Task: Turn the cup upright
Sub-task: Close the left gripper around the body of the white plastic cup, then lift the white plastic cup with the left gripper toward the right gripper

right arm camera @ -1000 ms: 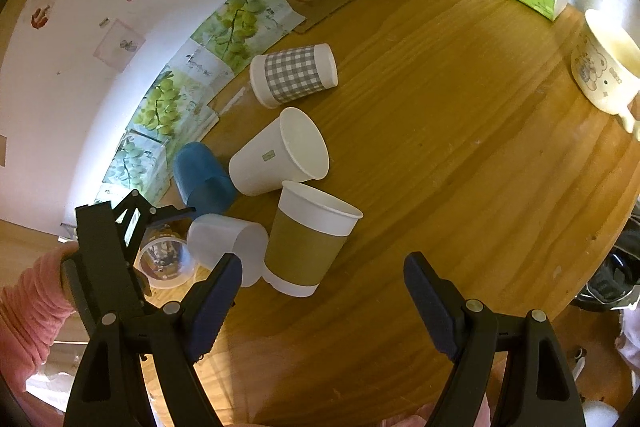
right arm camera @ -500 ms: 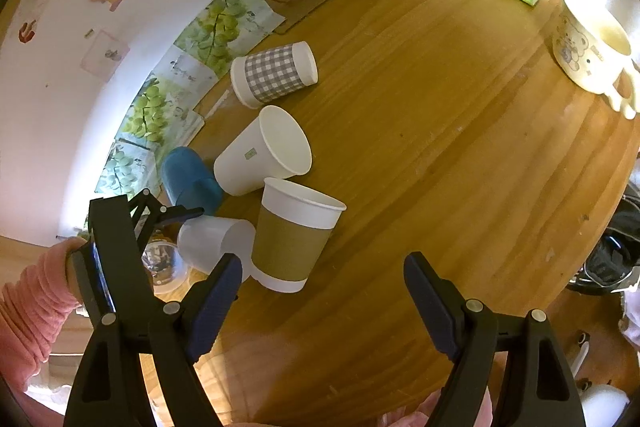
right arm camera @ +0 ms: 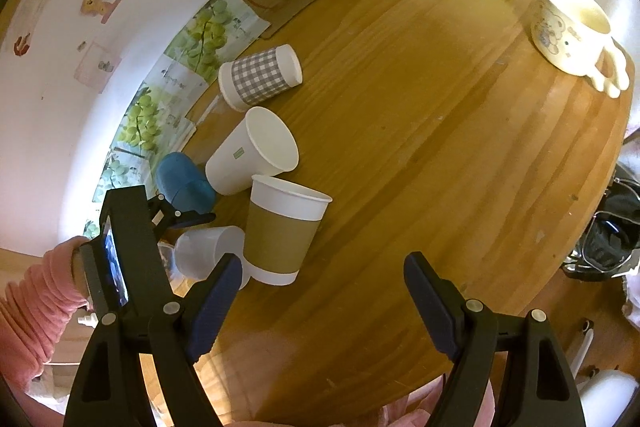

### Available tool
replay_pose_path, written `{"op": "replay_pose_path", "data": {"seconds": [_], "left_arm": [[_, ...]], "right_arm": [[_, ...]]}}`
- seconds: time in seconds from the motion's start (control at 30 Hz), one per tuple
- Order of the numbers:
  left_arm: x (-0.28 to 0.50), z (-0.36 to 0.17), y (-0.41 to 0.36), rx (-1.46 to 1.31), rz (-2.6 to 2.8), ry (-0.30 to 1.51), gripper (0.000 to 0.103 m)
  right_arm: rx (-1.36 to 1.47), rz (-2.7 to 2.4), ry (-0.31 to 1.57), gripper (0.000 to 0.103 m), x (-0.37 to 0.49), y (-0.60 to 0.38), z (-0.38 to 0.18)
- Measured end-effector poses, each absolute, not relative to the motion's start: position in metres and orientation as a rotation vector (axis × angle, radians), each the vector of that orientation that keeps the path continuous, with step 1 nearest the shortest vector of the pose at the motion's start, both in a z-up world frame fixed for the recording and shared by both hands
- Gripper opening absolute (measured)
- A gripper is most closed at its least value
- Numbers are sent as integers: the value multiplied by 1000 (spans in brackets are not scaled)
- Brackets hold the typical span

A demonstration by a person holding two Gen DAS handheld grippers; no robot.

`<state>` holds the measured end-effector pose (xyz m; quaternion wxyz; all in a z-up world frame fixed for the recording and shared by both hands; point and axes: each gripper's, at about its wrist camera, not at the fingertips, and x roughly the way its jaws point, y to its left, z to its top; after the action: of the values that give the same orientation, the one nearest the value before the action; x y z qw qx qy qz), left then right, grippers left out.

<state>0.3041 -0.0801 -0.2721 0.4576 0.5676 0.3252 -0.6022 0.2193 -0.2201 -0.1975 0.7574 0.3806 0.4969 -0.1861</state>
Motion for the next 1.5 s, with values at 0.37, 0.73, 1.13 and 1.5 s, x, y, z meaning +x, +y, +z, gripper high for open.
{"op": "replay_pose_path", "data": {"seconds": [0.37, 0.73, 1.13, 1.5], "left_arm": [[315, -273, -86, 1361, -1436, 865, 79], [356, -274, -87, 1194, -1306, 1109, 78], [372, -264, -74, 962, -1166, 1306, 77], [370, -250, -41, 701, -1015, 1428, 77]], "right_arm": [[854, -419, 1064, 84, 205, -219, -194], [872, -418, 1036, 84, 190, -216, -189], [869, -363, 999, 84, 182, -212, -180], [816, -216, 1015, 84, 193, -210, -179]]}}
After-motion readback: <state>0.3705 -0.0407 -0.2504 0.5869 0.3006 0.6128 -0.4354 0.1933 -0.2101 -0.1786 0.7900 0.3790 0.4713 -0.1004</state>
